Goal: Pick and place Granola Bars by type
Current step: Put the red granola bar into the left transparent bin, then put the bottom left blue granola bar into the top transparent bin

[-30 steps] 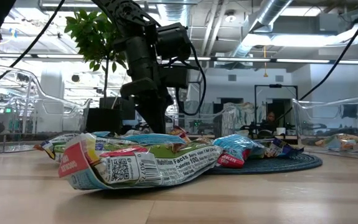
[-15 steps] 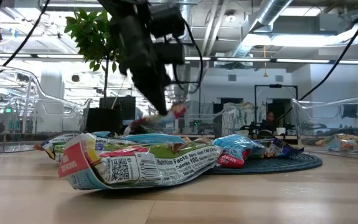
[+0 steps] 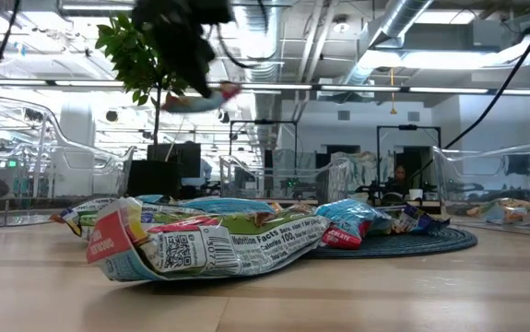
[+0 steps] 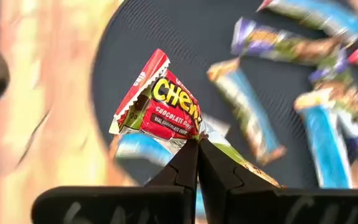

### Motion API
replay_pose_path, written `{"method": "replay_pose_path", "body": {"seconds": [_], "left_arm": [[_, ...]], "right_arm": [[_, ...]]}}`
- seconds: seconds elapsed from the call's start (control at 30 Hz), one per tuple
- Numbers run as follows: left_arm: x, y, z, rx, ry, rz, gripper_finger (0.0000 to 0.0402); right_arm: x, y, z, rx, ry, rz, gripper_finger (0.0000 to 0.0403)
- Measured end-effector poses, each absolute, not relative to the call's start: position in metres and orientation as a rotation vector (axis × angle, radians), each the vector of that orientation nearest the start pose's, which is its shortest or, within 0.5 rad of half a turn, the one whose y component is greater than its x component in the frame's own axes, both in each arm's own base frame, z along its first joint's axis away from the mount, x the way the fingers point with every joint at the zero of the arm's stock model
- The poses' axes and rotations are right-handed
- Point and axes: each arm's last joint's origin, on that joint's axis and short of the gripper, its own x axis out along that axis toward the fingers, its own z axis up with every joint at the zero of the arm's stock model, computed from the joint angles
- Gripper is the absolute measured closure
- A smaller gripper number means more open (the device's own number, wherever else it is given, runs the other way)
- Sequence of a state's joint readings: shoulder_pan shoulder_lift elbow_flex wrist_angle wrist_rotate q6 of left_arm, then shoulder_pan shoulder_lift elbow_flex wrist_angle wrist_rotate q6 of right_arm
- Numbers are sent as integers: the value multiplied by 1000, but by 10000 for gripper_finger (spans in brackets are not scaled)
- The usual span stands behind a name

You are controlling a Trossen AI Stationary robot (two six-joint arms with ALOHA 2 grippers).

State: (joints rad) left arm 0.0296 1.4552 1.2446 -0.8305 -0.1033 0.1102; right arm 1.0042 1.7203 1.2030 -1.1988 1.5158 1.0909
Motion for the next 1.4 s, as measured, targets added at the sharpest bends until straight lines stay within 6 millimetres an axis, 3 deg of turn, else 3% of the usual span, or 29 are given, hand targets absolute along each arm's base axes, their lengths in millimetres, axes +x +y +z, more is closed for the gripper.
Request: {"method": "replay_pose_path", "body": {"seconds": [0.23,0.57,0.77,1.03,1.4], "left_arm": [[244,0,304,101,1141,306,401],[198,-5,270,-14,1321,441,401],[186,-5,252,-35,1408,478,401],[180,-5,244,-44,1468,472,392],[175,-5,236,-32,1522,453,300]], "right_arm": [[182,230,227,-586,234,-543,283],[183,230,227,-581,233,-543,283],[183,230,227,-579,233,-544,283],[183,230,227,-579,233,-544,283],[183,230,227,-579,232,-544,283]]}}
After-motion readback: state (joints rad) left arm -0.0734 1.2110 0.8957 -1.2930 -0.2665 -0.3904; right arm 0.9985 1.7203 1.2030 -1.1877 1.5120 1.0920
